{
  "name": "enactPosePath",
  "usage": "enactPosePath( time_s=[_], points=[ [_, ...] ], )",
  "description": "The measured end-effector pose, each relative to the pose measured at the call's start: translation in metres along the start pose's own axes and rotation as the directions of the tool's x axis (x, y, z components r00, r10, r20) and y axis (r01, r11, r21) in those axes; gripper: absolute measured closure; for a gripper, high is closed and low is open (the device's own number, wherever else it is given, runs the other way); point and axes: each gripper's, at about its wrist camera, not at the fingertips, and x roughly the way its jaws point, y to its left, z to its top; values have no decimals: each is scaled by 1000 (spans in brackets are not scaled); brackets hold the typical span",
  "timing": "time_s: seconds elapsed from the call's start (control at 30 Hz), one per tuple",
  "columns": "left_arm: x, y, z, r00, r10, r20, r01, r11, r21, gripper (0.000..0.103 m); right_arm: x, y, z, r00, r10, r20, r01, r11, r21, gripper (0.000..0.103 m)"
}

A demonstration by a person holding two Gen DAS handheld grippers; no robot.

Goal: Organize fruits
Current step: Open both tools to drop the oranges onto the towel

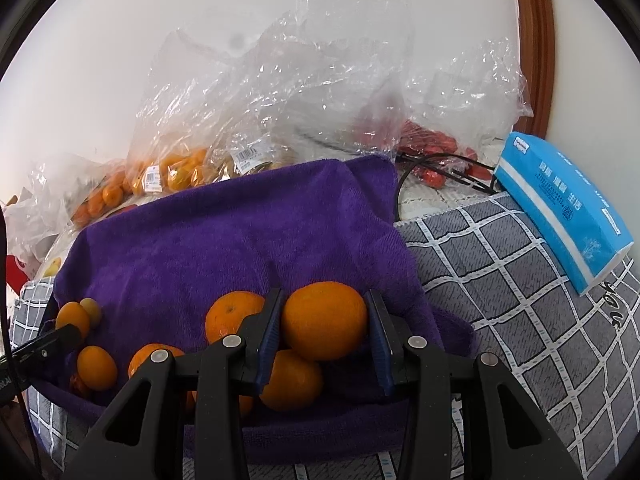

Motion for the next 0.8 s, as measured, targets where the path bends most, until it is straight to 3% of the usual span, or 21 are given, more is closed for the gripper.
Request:
enactPosePath(
  time_s=[0.4,0.5,0.67,0.8],
  points=[
    [-3,1,1,1000,-29,9,29,999,-13,72,-1,3,-1,1000,-8,0,8,1000,-18,62],
    [-6,-1,1,1000,-24,20,24,1000,-1,71,-3,4,-1,1000,-12,8,12,1000,-21,58],
    [-12,-4,2,999,-26,44,26,1000,7,62,-15,6,-2,998,-8,61,10,999,-30,40],
    [-20,-5,4,997,-17,74,16,1000,11,58,-26,10,-1,993,-29,113,35,998,-51,34]
  ],
)
